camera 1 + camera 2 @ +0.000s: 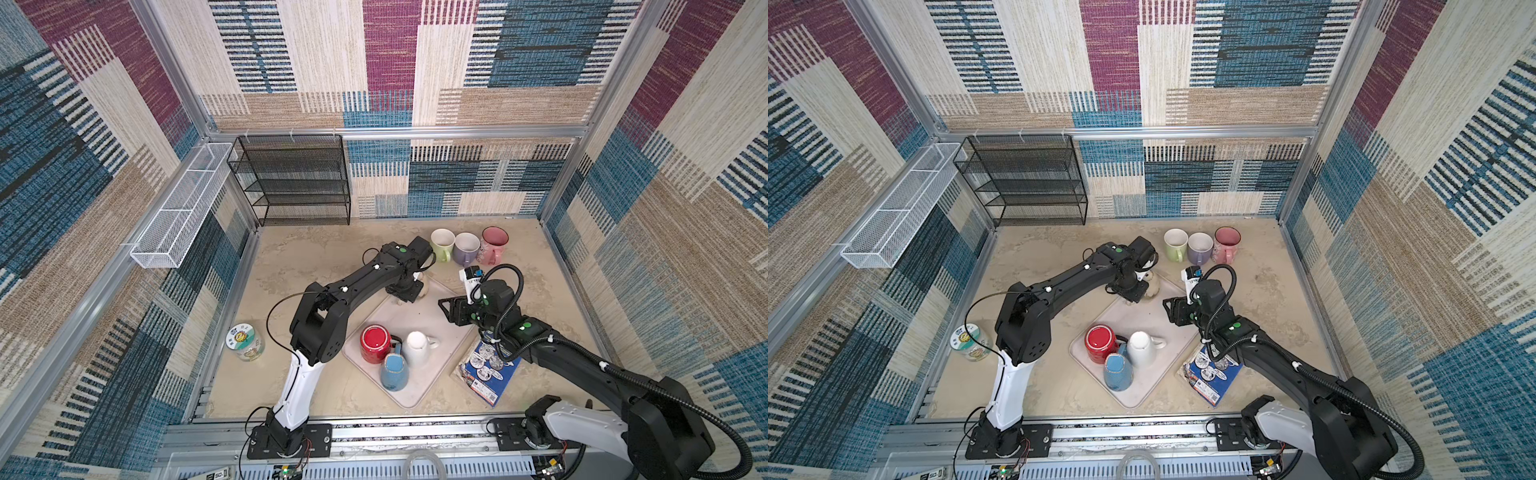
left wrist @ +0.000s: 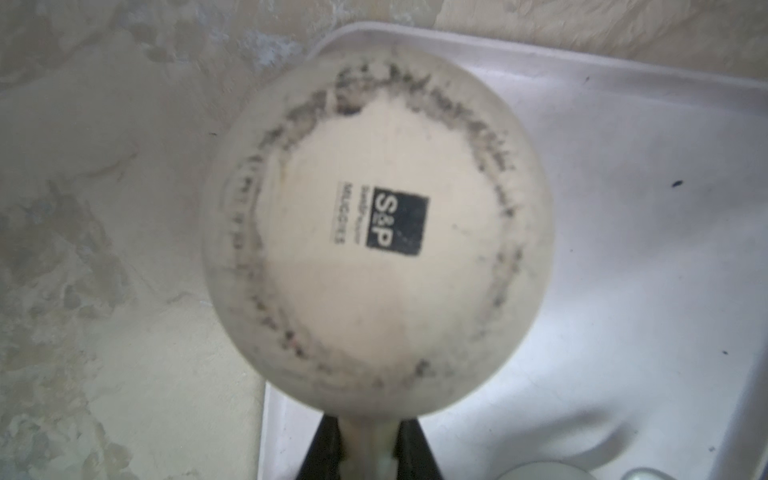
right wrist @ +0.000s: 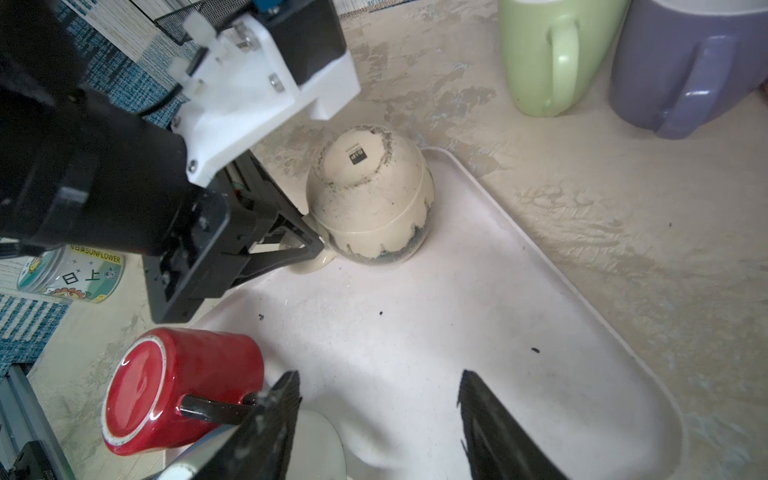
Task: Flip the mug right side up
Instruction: 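Close the left gripper on the cream mug handle while the right gripper waits open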
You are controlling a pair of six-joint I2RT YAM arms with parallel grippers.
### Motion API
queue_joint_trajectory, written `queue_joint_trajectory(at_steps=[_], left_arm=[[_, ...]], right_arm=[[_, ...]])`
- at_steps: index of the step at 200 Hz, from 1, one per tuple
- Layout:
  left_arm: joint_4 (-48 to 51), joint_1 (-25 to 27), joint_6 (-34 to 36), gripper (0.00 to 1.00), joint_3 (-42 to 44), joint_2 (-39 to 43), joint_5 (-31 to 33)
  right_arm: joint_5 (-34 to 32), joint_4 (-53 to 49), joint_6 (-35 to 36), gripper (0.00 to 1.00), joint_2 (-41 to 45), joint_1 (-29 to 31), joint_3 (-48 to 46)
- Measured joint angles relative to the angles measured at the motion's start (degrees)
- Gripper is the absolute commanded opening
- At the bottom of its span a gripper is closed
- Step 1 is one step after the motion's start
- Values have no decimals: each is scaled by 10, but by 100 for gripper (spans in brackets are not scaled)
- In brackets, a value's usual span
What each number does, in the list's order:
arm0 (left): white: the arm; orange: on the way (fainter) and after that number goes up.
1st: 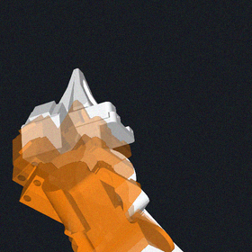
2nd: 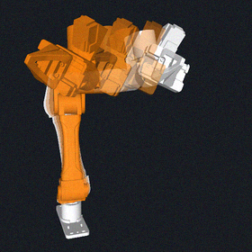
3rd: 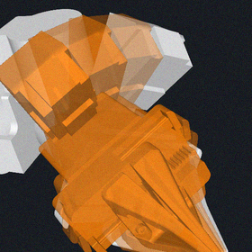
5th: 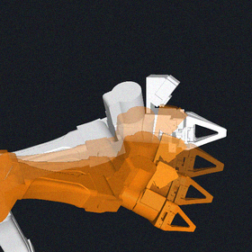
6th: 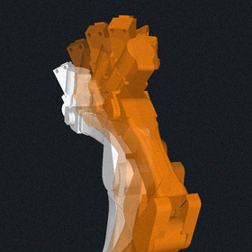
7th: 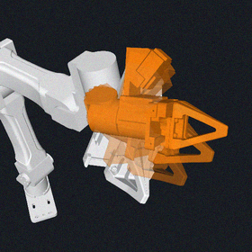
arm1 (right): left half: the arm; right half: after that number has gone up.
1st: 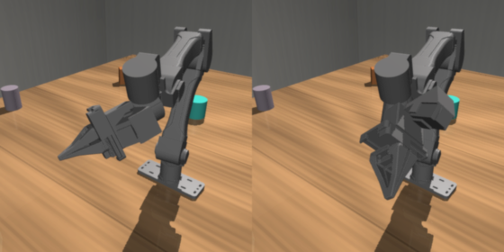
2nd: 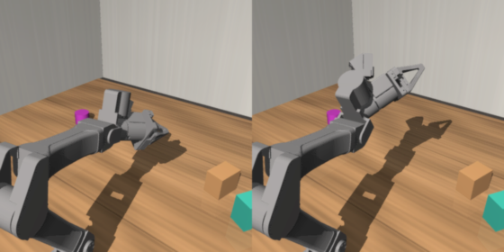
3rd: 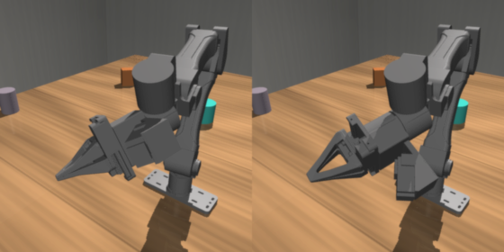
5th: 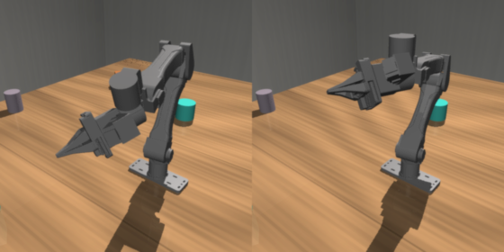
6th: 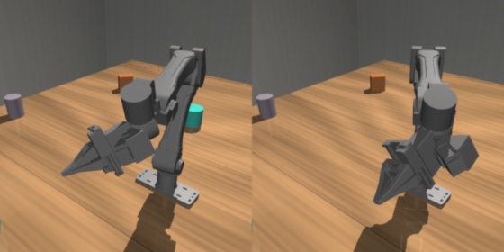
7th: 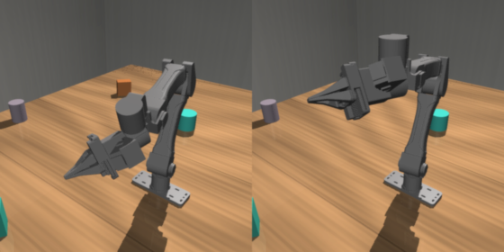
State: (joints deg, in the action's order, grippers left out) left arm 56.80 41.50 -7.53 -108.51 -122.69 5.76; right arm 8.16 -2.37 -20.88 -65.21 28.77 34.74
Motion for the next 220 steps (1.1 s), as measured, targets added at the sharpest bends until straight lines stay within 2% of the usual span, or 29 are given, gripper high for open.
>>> queue_joint_trajectory(at_steps=[73, 137, 181, 220], left_arm=[[5, -1, 0, 0, 5, 50, -13], [-18, 4, -5, 0, 59, 43, -15], [-44, 5, -7, 0, 63, 42, -16], [-68, 9, -7, 2, 73, 18, 9]], right_arm=[[38, 24, -1, 67, 17, -7, -18], [47, 34, -3, 67, 19, -7, -27], [53, 38, -7, 67, 17, -7, -37], [53, 45, -7, 67, 18, -8, -41]])
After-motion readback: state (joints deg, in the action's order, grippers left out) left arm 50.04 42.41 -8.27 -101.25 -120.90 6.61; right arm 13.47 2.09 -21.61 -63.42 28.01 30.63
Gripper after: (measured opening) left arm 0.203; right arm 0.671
